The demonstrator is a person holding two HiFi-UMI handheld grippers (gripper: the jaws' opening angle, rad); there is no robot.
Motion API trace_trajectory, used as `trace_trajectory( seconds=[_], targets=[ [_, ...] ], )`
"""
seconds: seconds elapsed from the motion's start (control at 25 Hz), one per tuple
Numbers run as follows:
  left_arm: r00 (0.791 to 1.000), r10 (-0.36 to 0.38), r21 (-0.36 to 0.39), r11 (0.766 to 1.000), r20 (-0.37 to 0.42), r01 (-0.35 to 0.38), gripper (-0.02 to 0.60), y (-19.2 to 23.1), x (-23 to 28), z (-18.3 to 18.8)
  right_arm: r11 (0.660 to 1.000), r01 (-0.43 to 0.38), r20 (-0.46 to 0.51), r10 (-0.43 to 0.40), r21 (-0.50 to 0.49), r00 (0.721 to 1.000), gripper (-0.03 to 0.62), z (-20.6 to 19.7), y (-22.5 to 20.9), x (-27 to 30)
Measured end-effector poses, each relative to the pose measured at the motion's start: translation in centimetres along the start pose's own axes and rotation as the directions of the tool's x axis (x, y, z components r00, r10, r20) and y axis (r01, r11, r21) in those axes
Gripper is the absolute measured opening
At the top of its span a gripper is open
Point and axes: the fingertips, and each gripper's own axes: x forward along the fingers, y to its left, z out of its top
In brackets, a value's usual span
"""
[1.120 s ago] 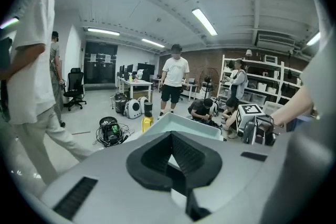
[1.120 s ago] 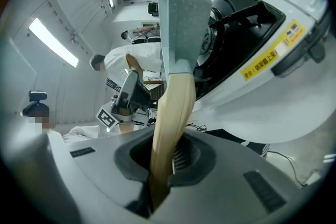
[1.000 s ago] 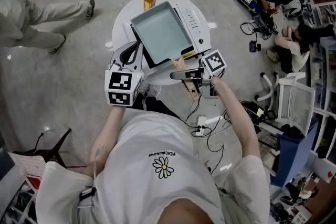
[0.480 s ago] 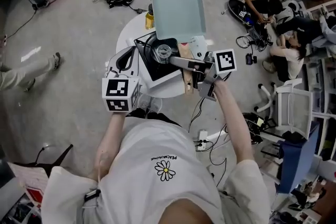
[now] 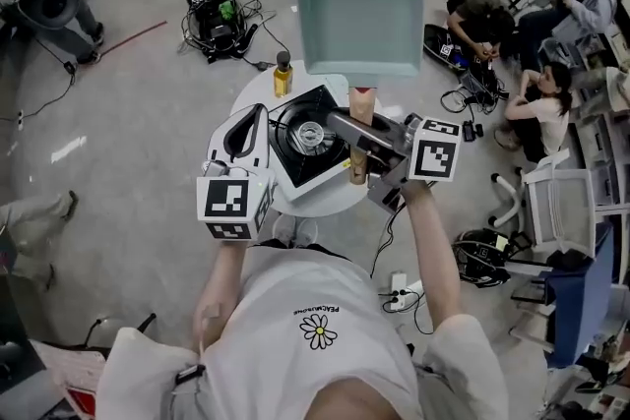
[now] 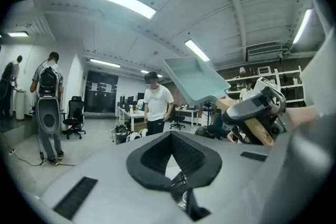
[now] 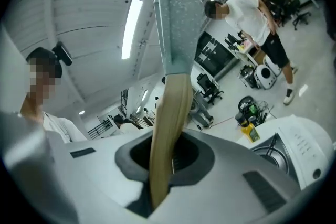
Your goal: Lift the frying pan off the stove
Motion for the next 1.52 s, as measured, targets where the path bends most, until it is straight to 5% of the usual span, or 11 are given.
trace_trajectory(
  seconds=[0.48, 1.52],
  targets=[
    [0.998, -0.05, 0.009, 0.999, 0.049, 0.05, 0.0, -1.6, 1.0, 2.8, 0.98, 0.021, 0.174, 0.014, -0.198, 0.985, 0.031, 0.5, 3.2, -1.9],
    [0.995, -0.086, 0.006, 0.996, 0.053, 0.085, 0.0, -2.2, 1.6, 2.8, 0.992, 0.079, 0.254, -0.052, -0.096, 0.966, 0.031, -0.5, 2.1, -4.9]
  ],
)
